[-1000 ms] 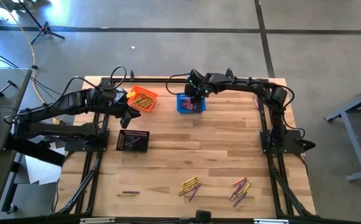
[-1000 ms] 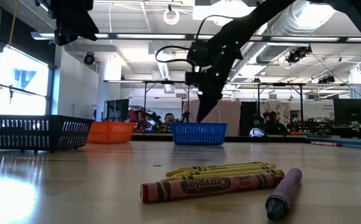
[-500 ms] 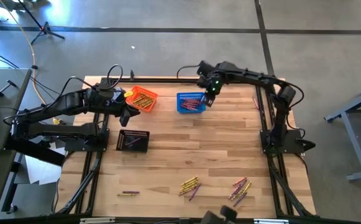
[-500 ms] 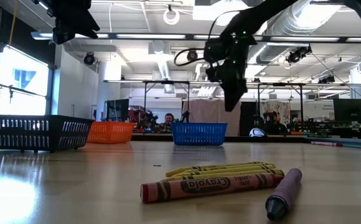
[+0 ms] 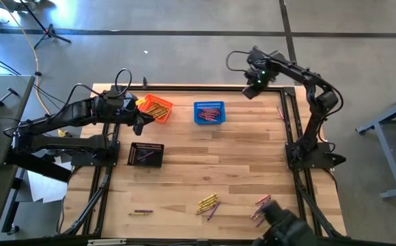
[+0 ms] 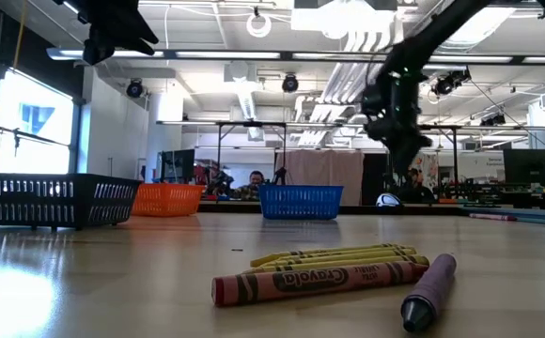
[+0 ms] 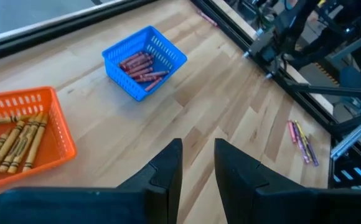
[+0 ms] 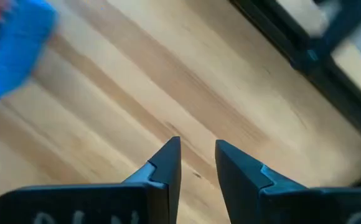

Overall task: Sort crayons
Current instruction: Put the red crayon into the blue bin

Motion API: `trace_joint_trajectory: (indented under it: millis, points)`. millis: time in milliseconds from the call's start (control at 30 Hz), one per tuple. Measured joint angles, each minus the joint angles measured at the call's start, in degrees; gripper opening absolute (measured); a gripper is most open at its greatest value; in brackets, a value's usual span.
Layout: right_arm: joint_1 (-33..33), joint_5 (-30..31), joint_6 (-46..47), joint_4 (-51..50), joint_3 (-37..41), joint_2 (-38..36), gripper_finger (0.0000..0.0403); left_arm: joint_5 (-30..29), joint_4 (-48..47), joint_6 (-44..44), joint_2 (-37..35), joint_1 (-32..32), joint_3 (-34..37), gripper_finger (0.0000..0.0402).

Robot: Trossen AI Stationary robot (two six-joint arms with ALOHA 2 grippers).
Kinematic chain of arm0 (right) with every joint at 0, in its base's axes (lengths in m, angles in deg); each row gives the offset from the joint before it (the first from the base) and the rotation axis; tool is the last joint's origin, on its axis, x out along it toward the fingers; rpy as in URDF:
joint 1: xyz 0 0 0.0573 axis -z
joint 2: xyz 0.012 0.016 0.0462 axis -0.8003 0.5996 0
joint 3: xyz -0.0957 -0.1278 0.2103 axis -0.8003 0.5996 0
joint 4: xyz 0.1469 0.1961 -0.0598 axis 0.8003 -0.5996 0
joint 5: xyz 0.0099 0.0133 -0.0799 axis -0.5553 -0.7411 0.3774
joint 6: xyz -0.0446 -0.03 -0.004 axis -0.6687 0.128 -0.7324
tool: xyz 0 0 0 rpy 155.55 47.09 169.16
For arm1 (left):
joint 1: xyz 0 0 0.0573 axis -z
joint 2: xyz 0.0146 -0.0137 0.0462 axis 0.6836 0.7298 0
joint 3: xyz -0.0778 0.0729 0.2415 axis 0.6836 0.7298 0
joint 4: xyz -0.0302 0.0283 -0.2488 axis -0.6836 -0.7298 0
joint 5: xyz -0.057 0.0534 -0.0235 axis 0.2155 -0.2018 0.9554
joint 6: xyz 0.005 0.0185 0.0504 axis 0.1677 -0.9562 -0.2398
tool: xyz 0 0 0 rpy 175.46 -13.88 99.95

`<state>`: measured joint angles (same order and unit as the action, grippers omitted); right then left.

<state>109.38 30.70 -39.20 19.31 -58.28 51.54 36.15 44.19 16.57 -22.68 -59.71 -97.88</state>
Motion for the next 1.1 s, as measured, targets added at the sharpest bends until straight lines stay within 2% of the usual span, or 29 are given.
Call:
trace_joint_trajectory:
  millis: [233, 433, 567, 900, 1100]
  points:
    - [7.77, 2.48, 0.69, 1.19, 8.70, 0.02, 0.0083, -3.18, 1.15, 0.06, 0.84, 0.00, 0.00, 0.0081]
    - [11.97, 1.79, -0.19, 1.63, 12.25, 0.05, 0.0083, -4.61, 4.33, -0.49, 1.68, 0.00, 0.02, 0.0081]
    - [12.44, 0.88, 0.96, 1.90, 11.94, 0.04, 0.0083, -4.77, 6.15, -0.57, 2.27, 0.02, 0.02, 0.0081]
    - [12.21, 3.56, 2.53, -1.47, 11.94, 0.04, 0.0083, -5.74, 6.61, -2.49, 2.25, 0.00, 0.02, 0.0081]
    - [11.63, 7.55, 4.09, -3.64, 10.71, 0.04, 0.0083, -5.72, 6.44, -5.83, 2.25, -1.72, 0.02, 0.0081]
